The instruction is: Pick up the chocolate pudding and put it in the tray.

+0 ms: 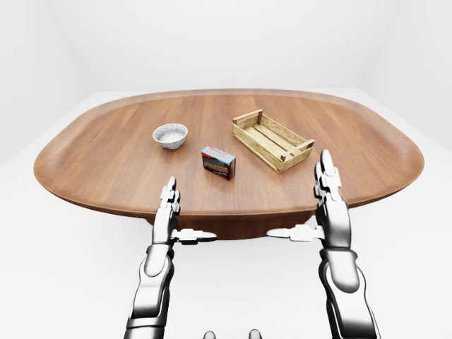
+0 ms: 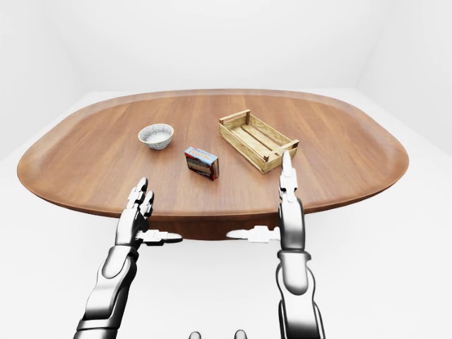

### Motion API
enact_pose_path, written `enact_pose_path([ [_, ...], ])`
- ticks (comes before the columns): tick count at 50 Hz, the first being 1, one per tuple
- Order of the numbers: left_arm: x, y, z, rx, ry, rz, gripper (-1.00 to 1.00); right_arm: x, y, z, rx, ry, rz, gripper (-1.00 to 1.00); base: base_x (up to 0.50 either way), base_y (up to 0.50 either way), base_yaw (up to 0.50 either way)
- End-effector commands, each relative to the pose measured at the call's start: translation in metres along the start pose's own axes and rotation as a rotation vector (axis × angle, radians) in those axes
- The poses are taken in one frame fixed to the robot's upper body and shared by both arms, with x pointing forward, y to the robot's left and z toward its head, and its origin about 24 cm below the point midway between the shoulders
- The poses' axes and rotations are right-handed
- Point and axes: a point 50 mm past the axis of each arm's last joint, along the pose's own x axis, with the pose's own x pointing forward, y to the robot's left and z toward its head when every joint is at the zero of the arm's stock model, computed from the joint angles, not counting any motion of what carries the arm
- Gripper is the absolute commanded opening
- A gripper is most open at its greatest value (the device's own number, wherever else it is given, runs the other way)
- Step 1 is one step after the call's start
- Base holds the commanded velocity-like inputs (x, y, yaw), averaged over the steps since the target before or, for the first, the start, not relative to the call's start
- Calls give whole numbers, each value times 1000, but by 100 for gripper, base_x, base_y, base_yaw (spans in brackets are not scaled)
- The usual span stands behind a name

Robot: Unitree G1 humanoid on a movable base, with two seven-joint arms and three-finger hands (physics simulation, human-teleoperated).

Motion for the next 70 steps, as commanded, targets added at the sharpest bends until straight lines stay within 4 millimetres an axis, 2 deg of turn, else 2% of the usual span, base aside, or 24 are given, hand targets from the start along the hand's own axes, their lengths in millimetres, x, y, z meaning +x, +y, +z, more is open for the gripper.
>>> enact_pose_path([
  [1,0,0,0,0,0,0,100,-9,-8,30,-62,-111,-57,100,0,0,0],
  [9,0,0,0,0,0,0,100,-8,-7,30,-61,-111,-51,100,23,0,0],
  [10,0,0,0,0,0,0,100,-8,-6,23,-61,-83,-48,100,32,0,0],
  [11,0,0,0,0,0,0,100,-8,-6,29,-58,-109,-46,100,33,0,0],
  [13,0,0,0,0,0,0,100,-8,-6,23,-64,-84,-47,100,33,0,0],
  [16,0,0,0,0,0,0,100,-7,-7,32,-59,-121,-45,100,33,0,0],
  [48,2,0,-1,-2,4,-2,100,-8,-5,23,-40,-84,-29,100,33,0,0],
  [60,1,0,-2,-2,6,-2,100,-7,-5,26,-38,-98,-27,100,33,0,0],
  [64,1,0,-2,-2,6,-2,100,-9,-3,20,-42,-67,-25,100,33,0,0],
  [70,2,0,-2,-2,7,-3,100,-7,-4,25,-37,-94,-24,100,33,0,0],
])
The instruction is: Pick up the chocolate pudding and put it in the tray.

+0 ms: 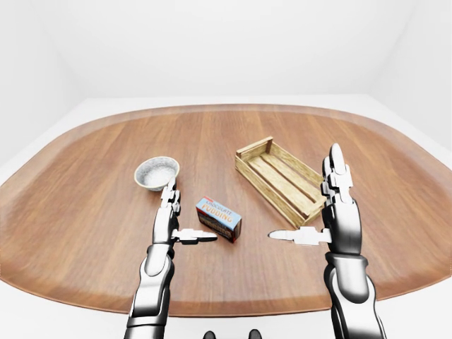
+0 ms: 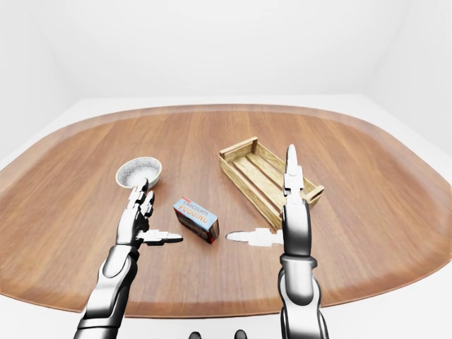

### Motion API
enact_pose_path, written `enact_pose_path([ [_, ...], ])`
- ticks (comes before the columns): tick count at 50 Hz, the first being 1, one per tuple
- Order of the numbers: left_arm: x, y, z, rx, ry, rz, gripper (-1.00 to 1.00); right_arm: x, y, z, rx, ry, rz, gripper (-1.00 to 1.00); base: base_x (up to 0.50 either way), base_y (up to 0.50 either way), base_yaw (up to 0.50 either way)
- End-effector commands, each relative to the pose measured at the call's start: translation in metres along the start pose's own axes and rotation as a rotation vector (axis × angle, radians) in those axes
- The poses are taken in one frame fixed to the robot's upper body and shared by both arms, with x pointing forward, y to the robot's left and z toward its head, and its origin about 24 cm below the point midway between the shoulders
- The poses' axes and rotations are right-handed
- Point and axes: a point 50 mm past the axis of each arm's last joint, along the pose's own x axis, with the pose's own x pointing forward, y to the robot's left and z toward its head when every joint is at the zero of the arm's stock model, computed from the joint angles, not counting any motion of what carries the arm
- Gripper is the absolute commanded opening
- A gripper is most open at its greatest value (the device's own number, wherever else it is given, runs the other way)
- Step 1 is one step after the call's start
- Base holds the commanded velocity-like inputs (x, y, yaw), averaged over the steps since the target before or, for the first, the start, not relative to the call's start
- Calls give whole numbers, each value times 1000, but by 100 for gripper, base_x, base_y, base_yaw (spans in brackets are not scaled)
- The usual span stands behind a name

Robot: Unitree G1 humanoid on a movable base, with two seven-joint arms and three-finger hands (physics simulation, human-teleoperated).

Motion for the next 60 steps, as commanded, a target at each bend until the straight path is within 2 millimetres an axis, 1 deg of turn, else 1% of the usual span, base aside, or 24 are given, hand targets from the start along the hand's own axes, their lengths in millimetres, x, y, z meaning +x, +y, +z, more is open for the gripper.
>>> enact_pose_path([
  [1,0,0,0,0,2,-1,100,0,1,-1,-1,6,2,100,33,0,0],
  [17,0,0,-1,-1,2,-1,100,0,1,1,2,-3,7,100,31,1,0],
  [34,0,0,1,-9,-7,-6,100,1,3,-2,22,6,30,100,1,0,0],
  [35,1,0,0,6,0,0,100,1,4,-2,22,6,31,100,0,0,0],
  [36,2,-1,-3,67,28,13,100,1,4,-1,22,5,31,100,0,0,0],
  [38,2,-2,-1,60,8,18,100,1,3,-1,22,3,30,100,0,0,0],
  [39,0,0,4,14,-31,20,100,1,3,0,23,0,29,100,0,0,0],
  [42,-1,-1,4,17,-38,24,100,-13,4,-12,-20,79,39,100,0,0,0],
  [44,1,0,3,13,-34,29,100,-23,5,-29,-79,164,40,100,0,0,0],
  [45,2,0,3,16,-33,29,100,-27,1,-29,-124,171,20,100,0,0,0],
  [46,1,0,4,17,-35,30,100,-33,-1,-34,-134,206,14,100,0,0,0],
  [47,1,0,4,17,-35,30,100,-34,-1,-35,-134,209,13,100,0,0,0],
  [48,1,0,3,16,-36,31,100,-39,-2,-40,-114,242,25,100,0,0,0],
  [53,0,1,3,15,-36,31,100,-46,-7,-50,-115,299,23,100,0,0,0],
  [57,1,0,3,18,-33,29,100,-48,-7,-58,-77,338,35,100,0,0,0],
  [58,1,0,3,18,-33,29,100,-50,-6,-62,-59,359,47,100,0,0,0],
  [59,1,0,3,18,-33,30,100,-55,-4,-75,-62,413,55,100,0,0,0],
  [60,1,0,3,19,-33,30,100,-54,-1,-76,-50,416,70,100,0,0,0],
])
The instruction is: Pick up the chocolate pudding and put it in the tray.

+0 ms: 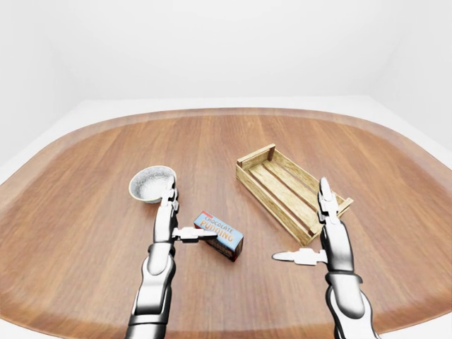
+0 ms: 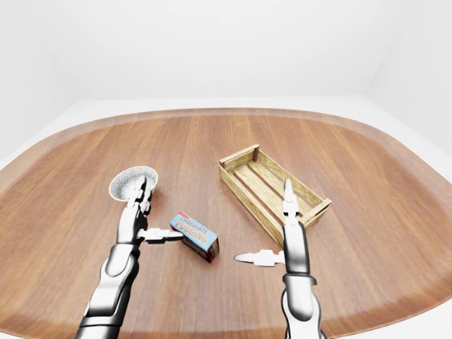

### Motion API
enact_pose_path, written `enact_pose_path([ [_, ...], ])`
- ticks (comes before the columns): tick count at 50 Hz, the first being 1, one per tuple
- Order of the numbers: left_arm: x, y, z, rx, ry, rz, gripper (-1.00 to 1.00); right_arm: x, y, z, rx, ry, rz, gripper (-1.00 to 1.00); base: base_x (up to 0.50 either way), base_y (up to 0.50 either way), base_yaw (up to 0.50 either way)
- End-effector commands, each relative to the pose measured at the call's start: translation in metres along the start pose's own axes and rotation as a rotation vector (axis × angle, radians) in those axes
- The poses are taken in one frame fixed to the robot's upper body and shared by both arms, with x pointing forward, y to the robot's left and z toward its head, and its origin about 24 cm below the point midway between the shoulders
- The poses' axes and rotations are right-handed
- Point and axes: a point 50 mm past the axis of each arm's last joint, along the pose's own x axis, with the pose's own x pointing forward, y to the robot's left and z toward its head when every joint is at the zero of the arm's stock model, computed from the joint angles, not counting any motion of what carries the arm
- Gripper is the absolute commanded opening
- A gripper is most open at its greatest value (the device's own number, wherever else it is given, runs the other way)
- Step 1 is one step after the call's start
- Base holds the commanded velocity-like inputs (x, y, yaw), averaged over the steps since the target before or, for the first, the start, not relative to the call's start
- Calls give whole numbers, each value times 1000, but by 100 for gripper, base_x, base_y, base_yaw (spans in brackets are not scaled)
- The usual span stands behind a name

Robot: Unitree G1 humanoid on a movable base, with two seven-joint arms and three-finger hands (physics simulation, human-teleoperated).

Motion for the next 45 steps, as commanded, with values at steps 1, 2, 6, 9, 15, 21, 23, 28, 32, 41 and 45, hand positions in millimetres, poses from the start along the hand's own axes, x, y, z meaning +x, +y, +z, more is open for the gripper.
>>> enact_pose_path([
  [1,-1,1,1,-43,-9,-9,100,-12,6,-38,19,174,44,100,0,0,0],
  [2,-1,1,1,-43,-8,-9,100,-12,8,-42,13,192,46,100,0,0,0],
  [6,-1,1,1,-43,-8,-10,100,-15,20,-62,-15,274,70,100,0,0,0],
  [9,-1,1,1,-44,-9,-10,100,-14,27,-57,-20,249,87,100,0,0,0],
  [15,-2,1,1,-44,-9,-12,100,-13,40,-50,-61,212,107,100,0,0,0],
  [21,-1,1,0,-44,-10,-15,100,-13,50,-55,-105,215,120,100,0,0,0],
  [23,-2,1,0,-44,-9,-15,100,-11,55,-52,-108,201,129,100,0,0,0],
  [28,-2,1,0,-44,-9,-17,100,-9,63,-51,-127,183,144,100,0,0,0],
  [32,-2,0,0,-44,-8,-18,100,-5,70,-54,-139,181,158,100,0,0,0],
  [41,-2,1,-1,-45,-7,-20,100,5,84,-63,-143,207,184,100,0,0,0],
  [45,-2,0,-1,-45,-7,-21,100,7,91,-76,-183,254,188,100,0,0,0],
])
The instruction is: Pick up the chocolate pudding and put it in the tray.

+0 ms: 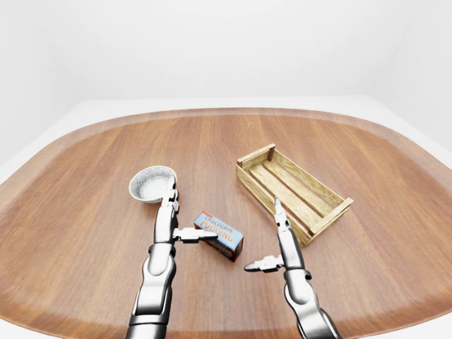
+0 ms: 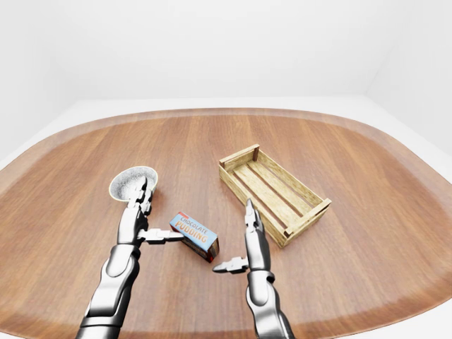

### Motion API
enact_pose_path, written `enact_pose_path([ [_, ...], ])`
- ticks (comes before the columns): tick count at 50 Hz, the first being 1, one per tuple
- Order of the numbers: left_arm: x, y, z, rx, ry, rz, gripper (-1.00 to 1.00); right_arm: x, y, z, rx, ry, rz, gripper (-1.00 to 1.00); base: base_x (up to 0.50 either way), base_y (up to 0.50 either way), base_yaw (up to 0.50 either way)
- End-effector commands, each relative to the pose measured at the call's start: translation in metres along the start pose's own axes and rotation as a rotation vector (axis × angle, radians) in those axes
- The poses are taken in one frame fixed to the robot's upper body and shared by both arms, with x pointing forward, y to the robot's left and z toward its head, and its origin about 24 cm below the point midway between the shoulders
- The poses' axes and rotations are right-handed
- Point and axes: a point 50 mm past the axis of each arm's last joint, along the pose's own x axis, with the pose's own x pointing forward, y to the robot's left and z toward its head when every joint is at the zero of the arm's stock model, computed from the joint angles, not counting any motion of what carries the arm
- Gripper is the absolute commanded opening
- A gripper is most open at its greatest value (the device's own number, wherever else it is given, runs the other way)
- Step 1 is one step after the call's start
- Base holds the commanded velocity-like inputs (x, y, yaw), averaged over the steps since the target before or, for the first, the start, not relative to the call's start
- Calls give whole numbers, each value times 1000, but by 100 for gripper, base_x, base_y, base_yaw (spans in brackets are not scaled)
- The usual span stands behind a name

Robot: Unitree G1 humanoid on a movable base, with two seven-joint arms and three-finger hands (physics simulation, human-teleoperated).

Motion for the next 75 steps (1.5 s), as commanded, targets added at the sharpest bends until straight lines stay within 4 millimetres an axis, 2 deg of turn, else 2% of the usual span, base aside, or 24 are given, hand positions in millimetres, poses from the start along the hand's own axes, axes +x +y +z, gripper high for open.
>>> enact_pose_path([
  [1,-2,2,0,-51,-6,-16,100,14,17,-7,-31,35,29,100,0,0,0],
  [16,-2,1,1,-51,-6,-18,100,22,31,1,-43,10,52,100,0,0,0],
  [17,-1,1,0,-51,-5,-18,100,22,33,-3,-62,26,48,100,0,0,0],
  [24,-1,2,-1,-52,-5,-18,100,25,40,-2,-69,28,64,100,0,0,0],
  [25,-1,2,-1,-52,-5,-18,100,25,44,-14,-123,67,54,100,0,0,0],
  [27,-1,2,-1,-52,-5,-18,100,26,44,-3,-85,33,70,100,0,0,0],
  [49,-1,2,2,-55,-5,-15,100,25,69,-1,-133,31,124,100,0,0,0],
  [70,-1,2,1,-56,-5,-17,100,25,82,-15,-194,89,156,100,0,0,0],
  [71,-1,2,1,-55,-5,-16,100,24,83,-15,-195,90,159,89,0,0,0],
  [73,-1,2,1,-56,-5,-16,100,24,83,-16,-201,93,159,18,0,0,0],
  [74,-1,2,1,-56,-5,-16,100,25,83,-17,-203,93,159,-68,0,0,0],
  [75,-1,2,1,-56,-5,-16,100,25,83,-17,-206,94,158,-100,0,0,0],
])
